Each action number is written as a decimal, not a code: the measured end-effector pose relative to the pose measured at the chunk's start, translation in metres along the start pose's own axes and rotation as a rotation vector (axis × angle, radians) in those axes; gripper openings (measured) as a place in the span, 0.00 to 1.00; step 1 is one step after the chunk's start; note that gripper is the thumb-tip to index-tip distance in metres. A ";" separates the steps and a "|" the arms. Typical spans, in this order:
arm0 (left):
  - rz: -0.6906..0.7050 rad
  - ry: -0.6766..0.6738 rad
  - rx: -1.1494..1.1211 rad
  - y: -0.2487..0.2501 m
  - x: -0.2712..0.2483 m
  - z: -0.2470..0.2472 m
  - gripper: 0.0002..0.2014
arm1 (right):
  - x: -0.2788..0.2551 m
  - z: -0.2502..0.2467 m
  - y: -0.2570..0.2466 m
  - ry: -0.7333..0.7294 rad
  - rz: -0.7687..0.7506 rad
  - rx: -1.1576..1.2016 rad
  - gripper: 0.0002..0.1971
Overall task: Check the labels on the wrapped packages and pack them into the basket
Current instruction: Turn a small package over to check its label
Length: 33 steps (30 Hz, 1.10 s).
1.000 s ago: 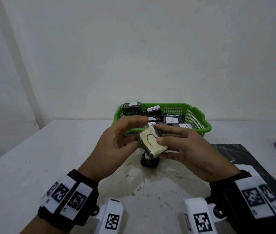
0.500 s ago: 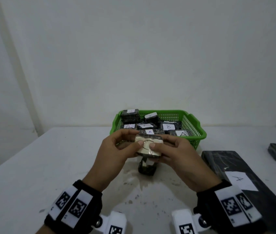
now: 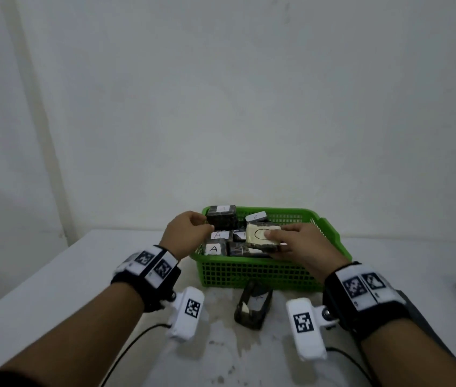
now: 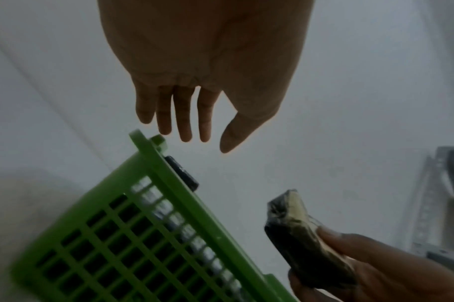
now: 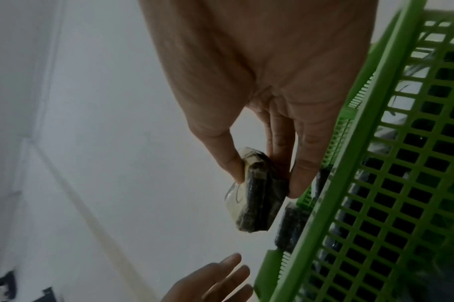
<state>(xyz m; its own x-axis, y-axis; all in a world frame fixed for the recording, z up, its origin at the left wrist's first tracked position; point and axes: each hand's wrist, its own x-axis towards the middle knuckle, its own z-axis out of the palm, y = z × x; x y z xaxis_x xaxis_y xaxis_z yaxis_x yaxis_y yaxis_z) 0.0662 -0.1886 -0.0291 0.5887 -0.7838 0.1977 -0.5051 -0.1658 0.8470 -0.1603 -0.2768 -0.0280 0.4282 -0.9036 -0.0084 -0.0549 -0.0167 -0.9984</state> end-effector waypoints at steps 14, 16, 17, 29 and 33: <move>-0.162 -0.122 0.177 -0.039 0.046 0.030 0.18 | 0.052 0.036 0.004 -0.024 0.093 -0.662 0.23; -0.171 -0.114 0.184 -0.038 0.045 0.030 0.18 | 0.048 0.038 -0.001 -0.056 0.100 -0.768 0.22; -0.168 -0.104 0.182 -0.038 0.045 0.031 0.18 | 0.046 0.039 -0.004 -0.068 0.110 -0.799 0.22; -0.162 -0.125 0.237 -0.039 0.044 0.030 0.20 | 0.049 0.043 -0.002 -0.051 0.126 -0.901 0.26; -0.167 -0.111 0.211 -0.040 0.045 0.033 0.20 | 0.048 0.039 -0.001 -0.046 0.108 -0.914 0.31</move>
<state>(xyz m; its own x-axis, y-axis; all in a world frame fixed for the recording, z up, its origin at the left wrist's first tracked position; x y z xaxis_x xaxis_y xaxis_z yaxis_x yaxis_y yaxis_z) 0.0920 -0.2372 -0.0703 0.6080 -0.7939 -0.0007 -0.5341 -0.4097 0.7395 -0.1048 -0.3034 -0.0296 0.4131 -0.9026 -0.1209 -0.7799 -0.2821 -0.5587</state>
